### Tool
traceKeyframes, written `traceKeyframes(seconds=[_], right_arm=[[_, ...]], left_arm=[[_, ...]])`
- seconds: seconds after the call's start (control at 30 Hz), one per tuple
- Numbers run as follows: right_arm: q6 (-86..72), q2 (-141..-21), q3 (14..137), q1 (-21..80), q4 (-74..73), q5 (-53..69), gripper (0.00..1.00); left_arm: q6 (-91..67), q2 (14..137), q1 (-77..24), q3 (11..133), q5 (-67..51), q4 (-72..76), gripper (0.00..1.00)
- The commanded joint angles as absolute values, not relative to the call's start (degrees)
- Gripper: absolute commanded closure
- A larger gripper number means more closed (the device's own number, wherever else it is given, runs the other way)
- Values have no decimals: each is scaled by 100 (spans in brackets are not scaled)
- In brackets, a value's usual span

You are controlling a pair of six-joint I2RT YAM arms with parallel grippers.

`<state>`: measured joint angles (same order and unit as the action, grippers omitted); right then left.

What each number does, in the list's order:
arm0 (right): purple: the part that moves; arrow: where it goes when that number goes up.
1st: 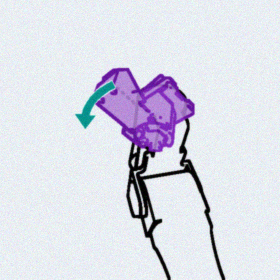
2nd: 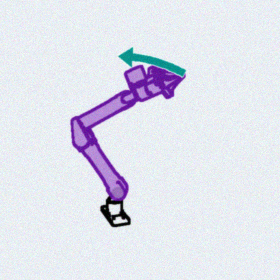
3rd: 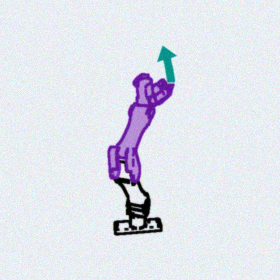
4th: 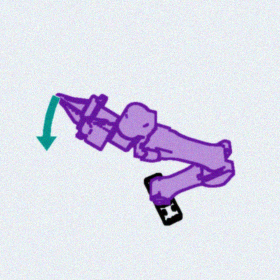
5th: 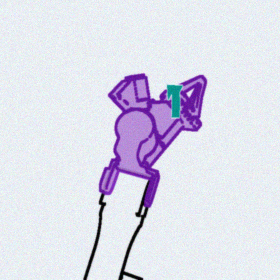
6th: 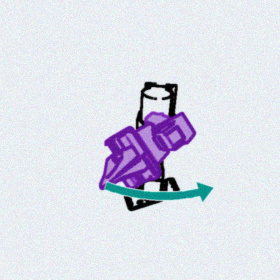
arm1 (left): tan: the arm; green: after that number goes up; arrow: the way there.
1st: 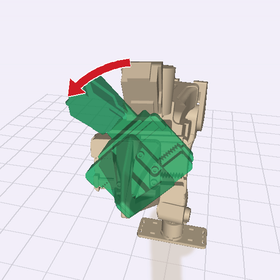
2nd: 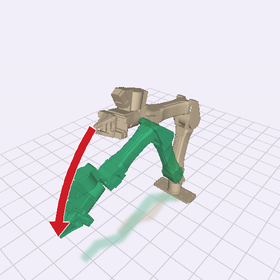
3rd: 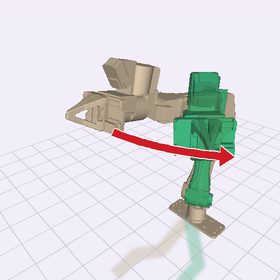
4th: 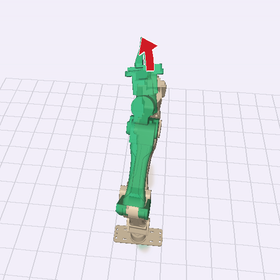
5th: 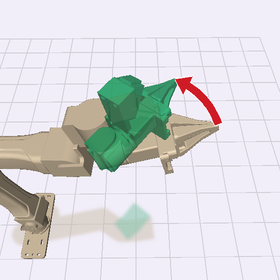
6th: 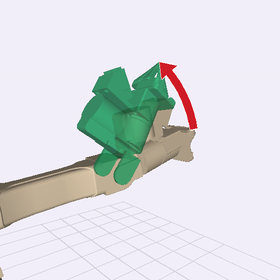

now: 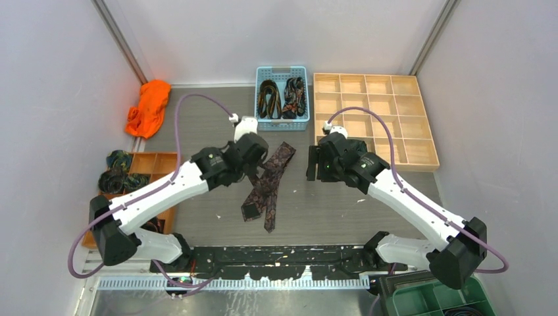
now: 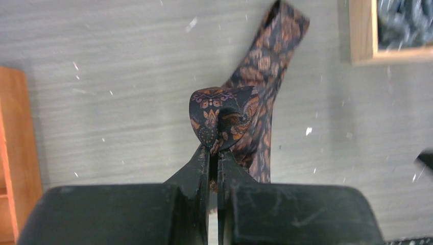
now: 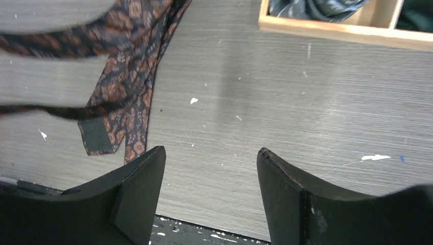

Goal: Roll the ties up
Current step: Flatten out the tie at the center of the board.

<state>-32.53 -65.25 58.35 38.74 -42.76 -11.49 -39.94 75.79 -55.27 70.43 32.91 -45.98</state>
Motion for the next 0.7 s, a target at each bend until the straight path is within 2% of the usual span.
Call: traceKeyframes(seconds=[0.0, 0.17, 0.3, 0.5, 0.67], right_arm=[[-3418, -6533, 5731, 4217, -3809, -858, 30], [-3453, -6945, 5792, 4960, -3494, -927, 35], [-3465, -7740, 5985, 5409, -3004, -757, 36], [-3226, -9143, 6750, 5712, -2535, -458, 68], [-3099, -10270, 7520, 5865, -2392, -99, 77]], left_arm=[[-3048, 7749, -4844, 7957, 3601, -3980, 100], [-2532, 8284, -3947, 8779, 3462, -3670, 100], [-2468, 8681, -3402, 9074, 3176, -3552, 100], [-2449, 8746, -2981, 8829, 3009, -3277, 100], [-2419, 8607, -2603, 8591, 2809, -3149, 100]])
